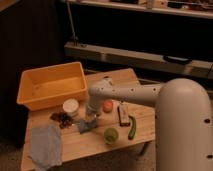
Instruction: Place fork in plastic cup
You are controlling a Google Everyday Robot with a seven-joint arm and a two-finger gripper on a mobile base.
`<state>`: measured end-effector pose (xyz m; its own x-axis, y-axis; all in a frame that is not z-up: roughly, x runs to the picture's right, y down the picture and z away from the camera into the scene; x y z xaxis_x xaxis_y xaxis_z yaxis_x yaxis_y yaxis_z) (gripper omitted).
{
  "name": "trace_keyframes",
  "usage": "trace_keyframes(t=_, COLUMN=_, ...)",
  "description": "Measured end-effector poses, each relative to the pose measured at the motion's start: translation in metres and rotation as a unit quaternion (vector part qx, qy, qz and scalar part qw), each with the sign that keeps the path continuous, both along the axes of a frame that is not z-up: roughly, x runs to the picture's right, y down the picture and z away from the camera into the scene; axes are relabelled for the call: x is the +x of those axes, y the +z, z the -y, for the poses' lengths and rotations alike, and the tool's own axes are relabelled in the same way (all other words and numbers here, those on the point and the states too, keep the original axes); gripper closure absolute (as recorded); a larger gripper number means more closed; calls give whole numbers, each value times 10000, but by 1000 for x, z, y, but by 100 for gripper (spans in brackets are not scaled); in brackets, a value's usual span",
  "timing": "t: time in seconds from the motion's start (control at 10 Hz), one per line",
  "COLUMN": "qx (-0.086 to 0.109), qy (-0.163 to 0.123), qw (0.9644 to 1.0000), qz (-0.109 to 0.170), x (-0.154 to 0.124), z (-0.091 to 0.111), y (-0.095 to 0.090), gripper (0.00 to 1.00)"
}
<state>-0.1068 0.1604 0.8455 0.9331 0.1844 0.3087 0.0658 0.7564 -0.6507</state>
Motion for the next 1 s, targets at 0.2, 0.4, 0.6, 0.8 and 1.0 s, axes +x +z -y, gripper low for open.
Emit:
trace_keyframes(t=0.2, qx=43, qy=-44, qw=10000, qz=-1, x=2, z=0, y=-11, gripper=54)
trace_keyframes(t=0.4, qx=95, qy=-177, qw=9998, qz=81, x=2, z=-4, y=-35, gripper=54)
trace_keyframes(t=0.6, qx=81, qy=-328, qw=9993, qz=187, x=0, z=-15, y=-58, gripper=54)
trace_keyframes(t=0.8, qx=62, qy=-313, qw=9993, qz=206, x=6, z=-24, y=-75, gripper=54)
trace_keyframes(t=1.0, qx=45, qy=-209, qw=9996, qz=176, x=4, z=-17, y=-71, gripper=54)
